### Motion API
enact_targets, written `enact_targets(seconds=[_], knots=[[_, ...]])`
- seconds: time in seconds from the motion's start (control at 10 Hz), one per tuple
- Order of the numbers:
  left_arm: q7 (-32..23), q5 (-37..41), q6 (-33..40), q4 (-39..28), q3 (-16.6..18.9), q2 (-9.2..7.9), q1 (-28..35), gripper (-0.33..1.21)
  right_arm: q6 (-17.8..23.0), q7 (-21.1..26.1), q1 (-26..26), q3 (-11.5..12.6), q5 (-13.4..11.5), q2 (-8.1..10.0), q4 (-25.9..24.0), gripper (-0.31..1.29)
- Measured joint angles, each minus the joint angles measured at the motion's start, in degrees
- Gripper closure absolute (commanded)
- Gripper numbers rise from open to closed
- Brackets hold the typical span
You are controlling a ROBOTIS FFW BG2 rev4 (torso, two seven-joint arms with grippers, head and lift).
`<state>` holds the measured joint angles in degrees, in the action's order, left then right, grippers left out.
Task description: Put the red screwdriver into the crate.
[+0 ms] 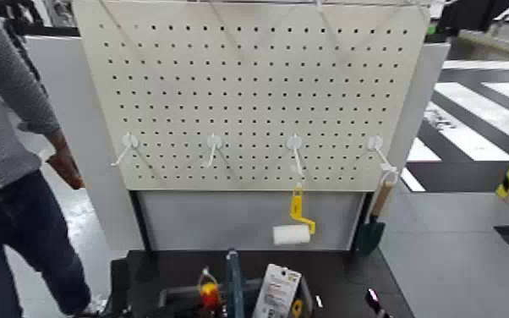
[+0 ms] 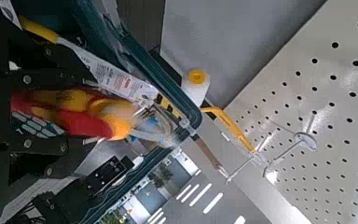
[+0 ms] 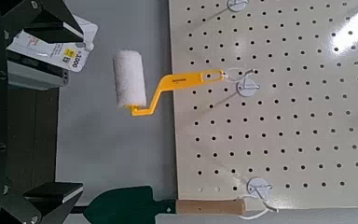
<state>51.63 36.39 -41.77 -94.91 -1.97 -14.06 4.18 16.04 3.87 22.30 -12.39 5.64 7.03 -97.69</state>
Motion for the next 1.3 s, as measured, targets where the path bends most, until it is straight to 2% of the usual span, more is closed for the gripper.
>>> enact_targets(seconds=[0.1, 0.2, 0.5, 0.8, 1.1, 1.3], knots=[[0.6, 0.0, 0.0, 0.2, -0.1, 0.00, 0.0, 0.29, 0.0, 0.0, 0.0, 0.0, 0.1, 0.04, 0.0, 0.17], [1.1, 0.0, 0.2, 0.2, 0.0, -0.03, 0.0, 0.23, 0.1, 0.0, -0.1, 0.0, 0.1, 0.07, 0.1, 0.17], [2.3, -2.2, 0.5, -1.9, 1.6, -0.72, -0.2, 0.22, 0.1, 0.0, -0.1, 0.0, 0.2, 0.09, 0.1, 0.17], [2.7, -6.3, 0.5, -7.0, 4.2, -1.25, -0.8, 0.22, 0.0, 0.0, 0.0, 0.0, 0.2, 0.08, 0.1, 0.17], [-4.0, -9.6, 9.4, -13.0, 7.3, -0.61, 0.5, 0.22, 0.0, 0.0, 0.1, 0.0, 0.2, -0.02, 0.0, 0.17], [-10.1, -10.5, 16.4, -15.2, 7.7, -0.10, 2.5, 0.22, 0.0, 0.0, 0.1, 0.0, 0.2, -0.09, -0.1, 0.17]])
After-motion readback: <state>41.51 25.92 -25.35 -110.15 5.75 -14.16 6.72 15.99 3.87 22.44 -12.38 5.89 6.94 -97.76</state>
